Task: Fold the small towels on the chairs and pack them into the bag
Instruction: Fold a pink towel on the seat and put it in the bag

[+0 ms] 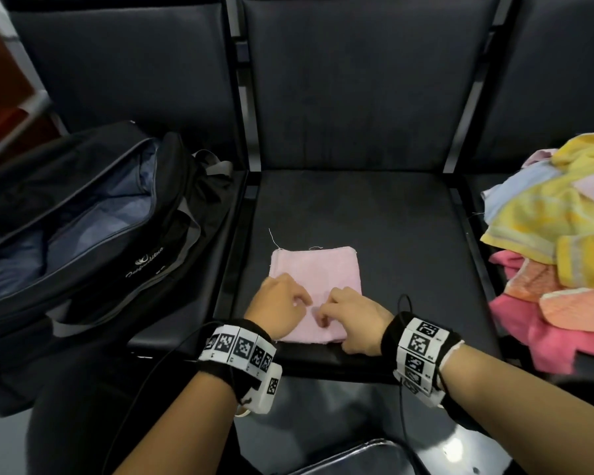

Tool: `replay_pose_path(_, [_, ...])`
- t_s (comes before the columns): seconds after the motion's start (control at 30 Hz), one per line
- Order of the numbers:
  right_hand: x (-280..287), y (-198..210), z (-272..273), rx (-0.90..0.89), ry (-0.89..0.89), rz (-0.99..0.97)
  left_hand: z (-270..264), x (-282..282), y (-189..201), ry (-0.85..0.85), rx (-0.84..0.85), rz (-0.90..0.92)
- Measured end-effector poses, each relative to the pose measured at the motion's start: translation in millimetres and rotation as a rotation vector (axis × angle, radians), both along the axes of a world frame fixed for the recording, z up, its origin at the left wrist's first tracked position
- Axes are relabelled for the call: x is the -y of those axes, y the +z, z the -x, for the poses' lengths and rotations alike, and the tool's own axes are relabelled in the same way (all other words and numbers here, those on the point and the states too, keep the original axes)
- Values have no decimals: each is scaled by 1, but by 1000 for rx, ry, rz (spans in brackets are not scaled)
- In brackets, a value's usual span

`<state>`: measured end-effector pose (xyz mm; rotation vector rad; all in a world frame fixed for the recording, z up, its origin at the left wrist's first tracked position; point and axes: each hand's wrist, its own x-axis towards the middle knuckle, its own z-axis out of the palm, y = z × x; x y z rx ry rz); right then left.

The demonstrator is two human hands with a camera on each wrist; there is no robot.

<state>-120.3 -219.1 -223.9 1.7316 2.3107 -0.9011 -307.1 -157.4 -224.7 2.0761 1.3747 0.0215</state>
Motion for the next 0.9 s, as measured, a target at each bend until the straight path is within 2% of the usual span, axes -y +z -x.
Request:
replay_pose_path(0.1, [-6,-3,-1,-14,-24,-5,-5,8,3,-108,-158,68])
replay_pose_path(0.23, [-15,-1,-8,-179,-160,4,-10,15,-2,-143,-262,-23])
replay_pose_path(0.3, [-18,0,-11,-199,-185,-10,-10,15,-7,-173,-306,-84])
replay_pose_path(0.47, [-6,-3,-6,-10,16,20,-12,16,-16,-209,-357,-170])
replay_pose_path(0.6, [0,-9,-3,75,66,-68,-12,16,-17,-224,-370,-181])
replay_pose_path(0.7, [-7,-3,-1,14,-13,-40,-13,18,-17,-227,-377,-187])
replay_pose_path(0.8, [-11,8,-4,-145,-133,4,-14,20,-17,-205,-386,-207])
replay_pose_path(0.9, [-12,19,-8,-245,-201,-37,-17,21,-17,-151,-370,-256])
